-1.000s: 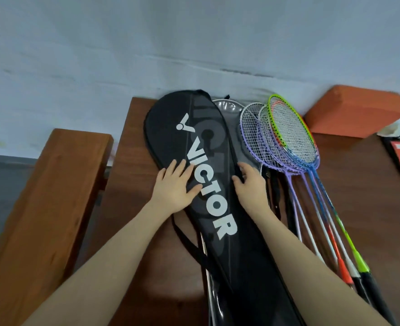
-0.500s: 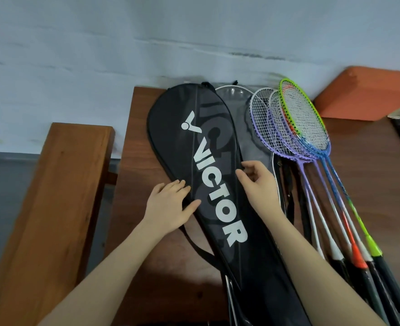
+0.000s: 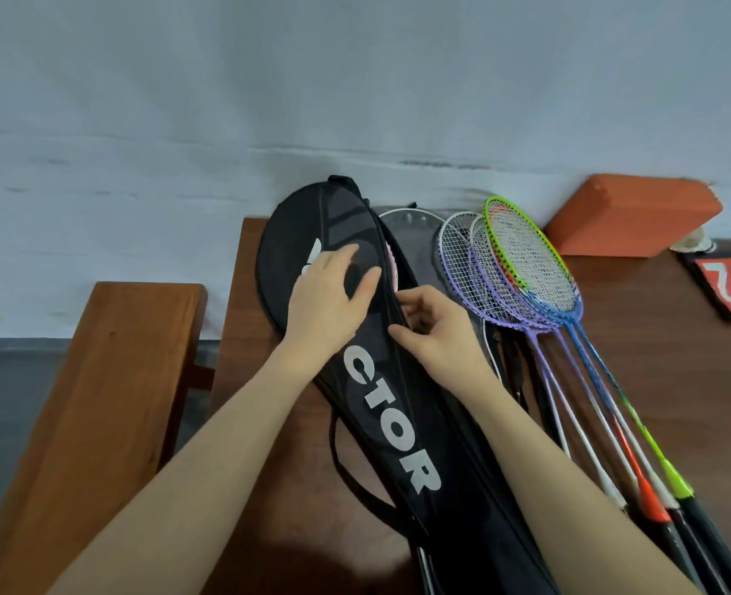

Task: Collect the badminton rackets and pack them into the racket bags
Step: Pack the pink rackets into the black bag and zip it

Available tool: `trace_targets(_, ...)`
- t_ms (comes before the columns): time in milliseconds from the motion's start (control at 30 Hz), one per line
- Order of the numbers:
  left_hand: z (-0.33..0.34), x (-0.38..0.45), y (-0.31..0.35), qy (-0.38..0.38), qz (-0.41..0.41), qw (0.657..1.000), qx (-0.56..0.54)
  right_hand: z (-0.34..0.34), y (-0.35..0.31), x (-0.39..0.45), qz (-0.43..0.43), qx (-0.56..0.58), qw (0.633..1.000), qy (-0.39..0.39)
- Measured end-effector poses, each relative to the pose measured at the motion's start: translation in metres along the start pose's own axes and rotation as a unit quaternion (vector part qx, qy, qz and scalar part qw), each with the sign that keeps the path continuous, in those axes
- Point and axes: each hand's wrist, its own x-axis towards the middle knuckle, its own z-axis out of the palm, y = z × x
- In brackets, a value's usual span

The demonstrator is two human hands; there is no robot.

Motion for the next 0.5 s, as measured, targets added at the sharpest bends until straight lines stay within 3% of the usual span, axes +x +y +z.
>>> trace_targets(133,-0.013,0.023,0.015,0.011,-0.093,0.994,-0.058,0.000,-0.011,-0.012,-0.041,-0.017,0.997,-0.060)
trace_targets(300,-0.017,0.018,0.016,-0.017,-0.102,0.994,-0.019,-0.001,-0.008,-0.023,-0.028,-0.034,0.994,-0.095)
trace_targets(433,-0.021,0.001,0.011,0.038,-0.132,0.983,-0.119,-0.003,-0.007,-0.024,-0.023,-0.004,0.992,-0.124)
trace_targets(500,-0.025,-0.009,0.011,0.054,-0.141,0.973,-0.175,-0.002,-0.009,-0.019,-0.037,0.025,0.995,-0.084)
